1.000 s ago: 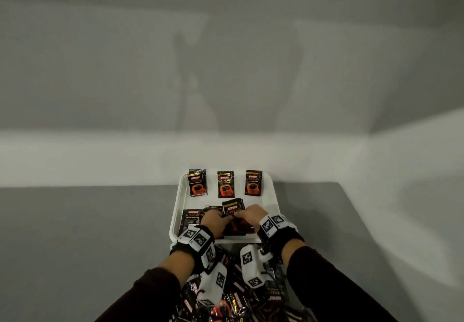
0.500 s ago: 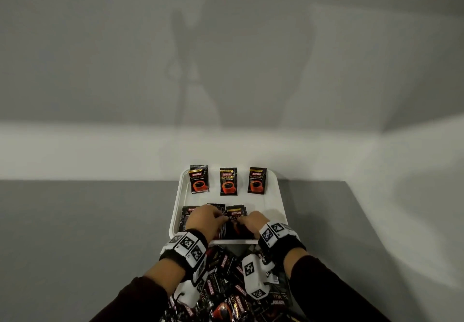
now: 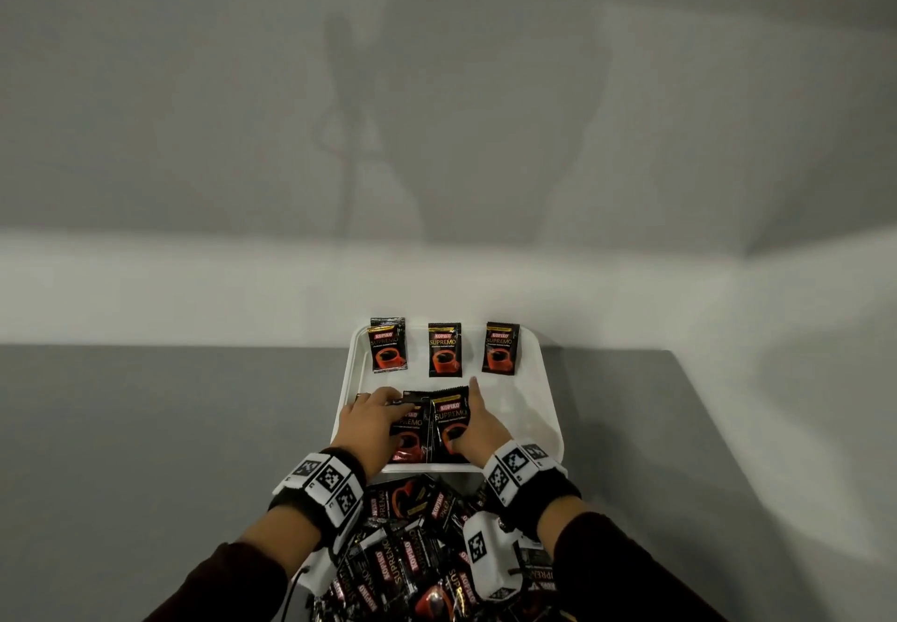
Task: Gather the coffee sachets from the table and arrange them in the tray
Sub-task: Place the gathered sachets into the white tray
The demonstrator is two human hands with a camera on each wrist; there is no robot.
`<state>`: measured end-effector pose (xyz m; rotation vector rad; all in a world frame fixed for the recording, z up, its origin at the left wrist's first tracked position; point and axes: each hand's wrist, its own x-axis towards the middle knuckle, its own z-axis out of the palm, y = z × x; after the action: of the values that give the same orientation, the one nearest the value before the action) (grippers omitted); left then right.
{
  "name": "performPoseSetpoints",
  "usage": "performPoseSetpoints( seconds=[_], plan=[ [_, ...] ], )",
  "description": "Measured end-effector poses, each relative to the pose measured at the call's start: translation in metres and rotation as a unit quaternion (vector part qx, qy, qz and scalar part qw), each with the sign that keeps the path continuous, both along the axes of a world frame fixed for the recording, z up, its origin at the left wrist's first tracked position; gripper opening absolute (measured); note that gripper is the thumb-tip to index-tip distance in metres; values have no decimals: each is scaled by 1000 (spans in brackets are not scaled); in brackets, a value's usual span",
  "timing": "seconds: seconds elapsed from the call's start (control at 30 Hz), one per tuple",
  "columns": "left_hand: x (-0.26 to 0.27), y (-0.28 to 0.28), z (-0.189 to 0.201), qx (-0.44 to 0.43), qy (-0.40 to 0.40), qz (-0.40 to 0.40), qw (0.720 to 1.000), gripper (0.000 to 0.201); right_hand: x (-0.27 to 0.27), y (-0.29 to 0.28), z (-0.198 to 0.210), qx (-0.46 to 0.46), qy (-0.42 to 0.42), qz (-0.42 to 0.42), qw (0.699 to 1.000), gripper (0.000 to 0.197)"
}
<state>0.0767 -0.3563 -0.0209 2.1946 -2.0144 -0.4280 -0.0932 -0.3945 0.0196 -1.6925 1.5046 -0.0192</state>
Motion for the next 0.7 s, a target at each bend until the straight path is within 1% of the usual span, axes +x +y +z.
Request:
performPoseSetpoints(
  seconds=[0.13,0.27,0.47,0.57,0.7],
  plan=[
    [2,0,-4,5,40,2,999,50,3,-1,5,40,26,-12,999,100],
    [4,2,-5,2,71,2,997,49,-3,-1,13,59,-6,-36,998,100],
    [2,3,-6,8,69,3,998,53,-1,1,12,25,6,-29,999,83],
    [1,4,-5,20,67,1,998,54,5,3,9,14,15,-16,1000,85],
    [-1,6,3,9,56,0,998,53,2,2,7,4,28,-21,999,90]
  ],
)
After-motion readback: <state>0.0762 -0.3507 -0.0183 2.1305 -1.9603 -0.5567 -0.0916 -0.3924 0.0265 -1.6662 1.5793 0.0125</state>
